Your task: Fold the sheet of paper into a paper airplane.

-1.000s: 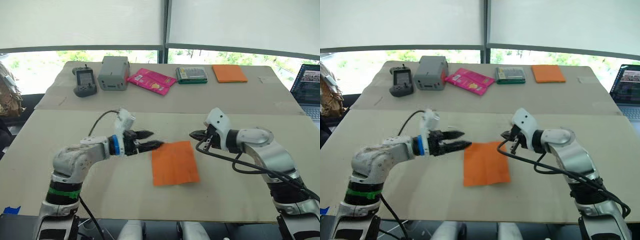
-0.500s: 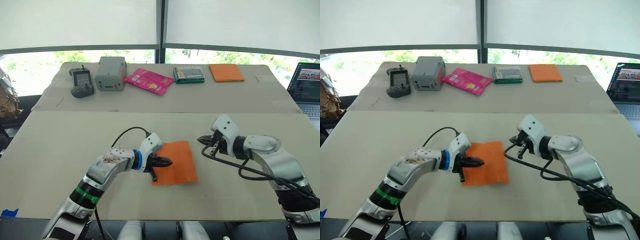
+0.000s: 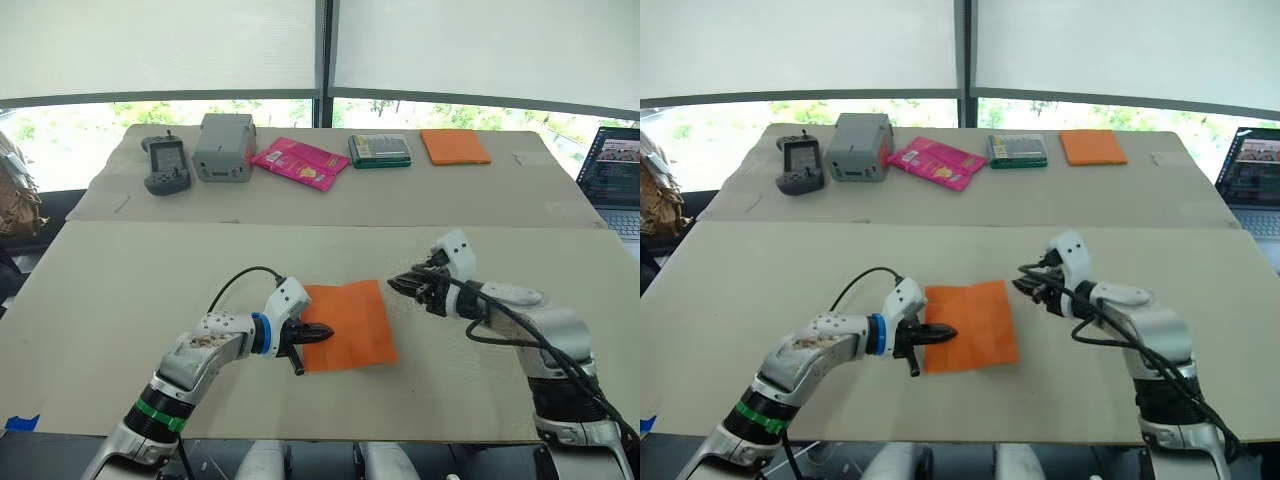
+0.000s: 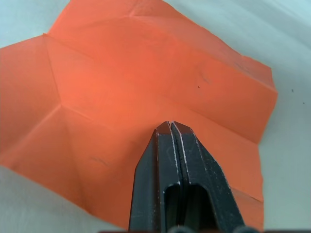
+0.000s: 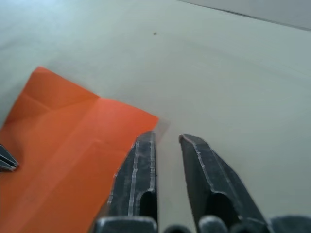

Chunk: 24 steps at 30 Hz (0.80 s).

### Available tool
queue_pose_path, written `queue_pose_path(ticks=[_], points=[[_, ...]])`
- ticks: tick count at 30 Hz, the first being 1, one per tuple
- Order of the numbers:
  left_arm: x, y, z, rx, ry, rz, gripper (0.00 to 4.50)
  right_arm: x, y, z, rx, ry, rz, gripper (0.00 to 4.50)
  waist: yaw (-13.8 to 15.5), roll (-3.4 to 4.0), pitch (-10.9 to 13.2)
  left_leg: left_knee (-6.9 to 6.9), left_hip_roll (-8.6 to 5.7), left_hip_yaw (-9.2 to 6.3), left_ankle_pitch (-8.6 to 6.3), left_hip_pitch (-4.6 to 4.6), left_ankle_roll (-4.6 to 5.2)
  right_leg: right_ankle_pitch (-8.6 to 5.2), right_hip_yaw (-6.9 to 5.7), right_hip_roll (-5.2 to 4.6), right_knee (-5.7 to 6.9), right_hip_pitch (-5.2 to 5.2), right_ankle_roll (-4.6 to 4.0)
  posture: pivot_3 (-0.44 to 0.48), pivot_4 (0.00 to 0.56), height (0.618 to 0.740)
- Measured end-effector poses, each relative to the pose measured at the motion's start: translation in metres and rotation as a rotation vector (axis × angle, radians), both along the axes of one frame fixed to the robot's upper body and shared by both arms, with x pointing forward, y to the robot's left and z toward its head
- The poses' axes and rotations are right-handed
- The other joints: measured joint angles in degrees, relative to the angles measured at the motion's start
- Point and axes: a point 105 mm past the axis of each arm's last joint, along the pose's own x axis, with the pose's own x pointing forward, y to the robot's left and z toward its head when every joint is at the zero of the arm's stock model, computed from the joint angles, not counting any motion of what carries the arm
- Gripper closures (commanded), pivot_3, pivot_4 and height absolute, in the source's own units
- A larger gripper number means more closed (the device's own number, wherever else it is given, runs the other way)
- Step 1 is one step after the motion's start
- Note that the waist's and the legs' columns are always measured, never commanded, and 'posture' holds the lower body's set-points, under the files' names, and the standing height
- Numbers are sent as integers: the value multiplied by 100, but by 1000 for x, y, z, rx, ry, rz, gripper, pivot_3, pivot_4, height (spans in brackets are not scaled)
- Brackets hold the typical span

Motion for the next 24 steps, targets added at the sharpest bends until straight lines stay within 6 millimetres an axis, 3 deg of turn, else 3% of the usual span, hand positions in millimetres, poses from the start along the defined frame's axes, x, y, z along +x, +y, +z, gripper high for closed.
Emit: queue_pose_path(ticks=[3, 13, 20, 21, 24], points=[[-1, 1, 0, -3, -2, 9, 4500, 3, 1, -1, 103, 95, -38, 1526, -1, 0, 0, 0, 1, 0, 0, 3, 0, 0, -1, 2, 0, 2, 0, 0, 150, 740], [-1, 2, -1, -6, -6, 13, 4500, 2, 9, -21, 231, 318, -74, 1526, -9, 1, -1, 0, -1, 0, 0, 3, 1, 0, 0, 3, 2, 2, 0, 0, 150, 740], [1, 2, -1, -13, -10, 7, 4500, 2, 24, -21, 280, 346, -30, 1526, -14, 2, -1, 0, -2, 0, 0, 4, 1, 0, 0, 3, 4, 1, 0, 0, 150, 740], [2, 2, 0, -14, -13, 5, 4500, 3, 25, -20, 280, 342, -27, 2058, -15, 2, -1, 0, -1, 1, 1, 4, 1, 0, 0, 3, 4, 1, 0, 0, 150, 740], [3, 3, 0, -13, -18, 6, 4500, 5, 27, -18, 272, 320, -17, 3107, -18, 2, -1, 0, -2, 0, 1, 3, 2, 0, 0, 3, 4, 1, 0, 0, 150, 740]])
